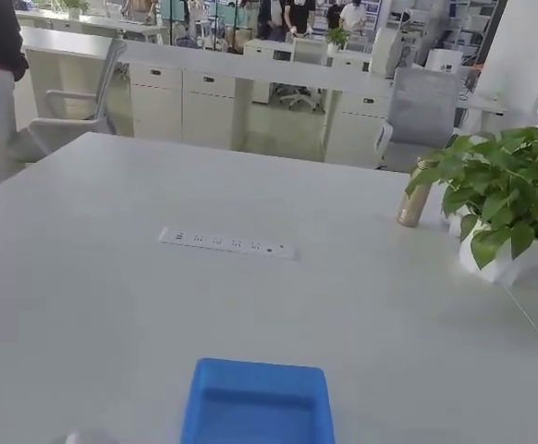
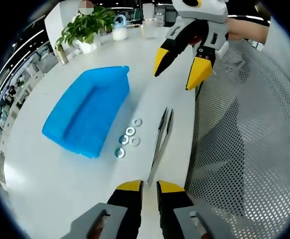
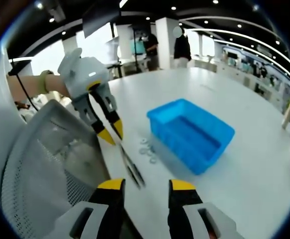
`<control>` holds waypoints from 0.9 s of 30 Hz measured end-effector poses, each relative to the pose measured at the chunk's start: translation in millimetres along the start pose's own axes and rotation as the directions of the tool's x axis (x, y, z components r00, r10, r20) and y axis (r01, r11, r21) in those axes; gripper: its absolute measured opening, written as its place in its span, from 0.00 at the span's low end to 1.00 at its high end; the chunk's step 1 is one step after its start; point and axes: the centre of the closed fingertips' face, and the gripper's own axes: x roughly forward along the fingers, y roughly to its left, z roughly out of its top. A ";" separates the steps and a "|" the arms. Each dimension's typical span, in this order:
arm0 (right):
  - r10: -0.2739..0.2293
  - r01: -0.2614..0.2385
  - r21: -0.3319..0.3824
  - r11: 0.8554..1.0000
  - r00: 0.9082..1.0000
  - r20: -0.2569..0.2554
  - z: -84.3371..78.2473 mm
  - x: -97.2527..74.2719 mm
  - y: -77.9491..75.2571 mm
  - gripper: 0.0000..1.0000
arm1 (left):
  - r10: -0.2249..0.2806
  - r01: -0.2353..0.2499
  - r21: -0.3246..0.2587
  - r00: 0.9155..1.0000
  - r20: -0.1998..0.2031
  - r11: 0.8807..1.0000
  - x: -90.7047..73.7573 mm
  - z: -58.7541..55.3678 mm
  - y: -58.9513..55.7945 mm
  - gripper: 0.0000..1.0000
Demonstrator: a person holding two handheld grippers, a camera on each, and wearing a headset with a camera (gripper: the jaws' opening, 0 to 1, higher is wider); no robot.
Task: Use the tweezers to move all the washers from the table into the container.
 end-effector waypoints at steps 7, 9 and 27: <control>0.001 -0.001 0.012 1.000 1.000 -0.003 -3.8 1.1 -0.9 0.31 | -0.012 0.012 0.030 1.000 -0.014 0.999 2.8 4.3 2.0 0.06; 0.001 -0.001 0.011 1.000 1.000 -0.004 -4.4 1.6 -0.1 0.31 | -0.005 0.006 0.060 1.000 -0.022 0.998 2.8 4.4 3.4 0.04; 0.036 -0.036 -0.043 0.998 0.999 -0.001 1.7 7.2 4.9 0.31 | 0.013 -0.015 0.182 1.000 0.013 0.983 -24.5 23.7 -3.2 0.00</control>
